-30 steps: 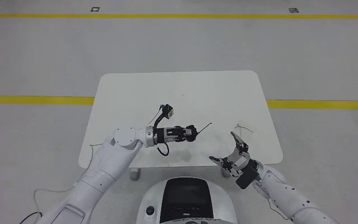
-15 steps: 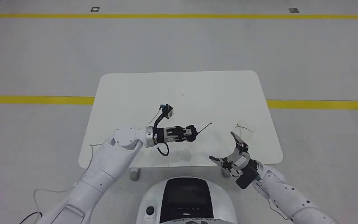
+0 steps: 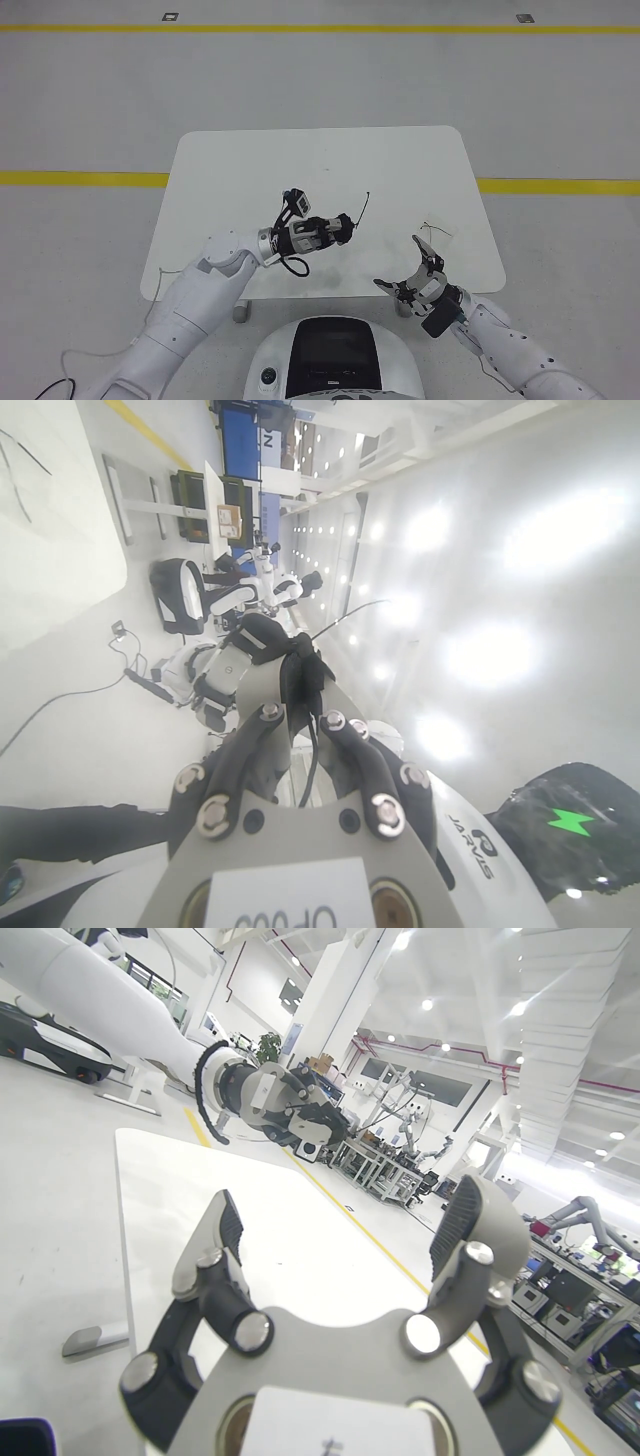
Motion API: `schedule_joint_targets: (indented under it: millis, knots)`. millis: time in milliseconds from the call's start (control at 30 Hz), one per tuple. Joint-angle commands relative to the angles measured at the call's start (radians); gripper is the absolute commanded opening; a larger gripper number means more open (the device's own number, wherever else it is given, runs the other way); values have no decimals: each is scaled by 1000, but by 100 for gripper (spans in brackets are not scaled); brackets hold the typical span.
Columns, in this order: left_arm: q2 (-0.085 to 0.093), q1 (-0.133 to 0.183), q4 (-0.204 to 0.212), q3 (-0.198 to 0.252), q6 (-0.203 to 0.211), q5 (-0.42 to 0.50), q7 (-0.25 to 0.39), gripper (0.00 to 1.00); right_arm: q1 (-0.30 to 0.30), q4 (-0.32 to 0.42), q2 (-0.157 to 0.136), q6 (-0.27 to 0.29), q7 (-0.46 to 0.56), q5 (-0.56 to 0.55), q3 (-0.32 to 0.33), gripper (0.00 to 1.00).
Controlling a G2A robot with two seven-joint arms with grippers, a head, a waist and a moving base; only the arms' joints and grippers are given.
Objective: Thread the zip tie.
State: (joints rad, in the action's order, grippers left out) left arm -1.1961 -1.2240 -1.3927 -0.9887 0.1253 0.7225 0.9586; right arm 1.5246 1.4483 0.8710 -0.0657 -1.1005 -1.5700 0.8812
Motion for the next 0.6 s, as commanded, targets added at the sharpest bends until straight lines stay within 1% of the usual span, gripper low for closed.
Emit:
schedule_joint_targets:
  millis: [0, 33, 267, 333, 367, 433, 567]
  knots:
    - [1, -2, -7, 1, -4, -4, -6, 0, 0, 0, 0, 0, 0, 0, 0, 100]
    - [2, -1, -10, 1, 1, -11, -5, 0, 0, 0, 0, 0, 0, 0, 0, 100]
    - [1, -3, -11, 2, -1, -9, -10, 0, 0, 0, 0, 0, 0, 0, 0, 100]
    - [-1, -10, -25, 14, -20, 5, -31, 0, 0, 5, 1, 2, 1, 3, 0, 100]
    - [-2, -12, -28, 20, -23, 14, -28, 0, 0, 20, 3, 6, -1, 12, -1, 100]
    - [-5, -14, -28, 28, -31, 48, -24, 0, 1, 26, 7, -8, -6, 10, 2, 100]
    - [-13, -11, -26, 46, -41, 114, -9, 0, -2, 32, 23, -54, -17, 15, -2, 100]
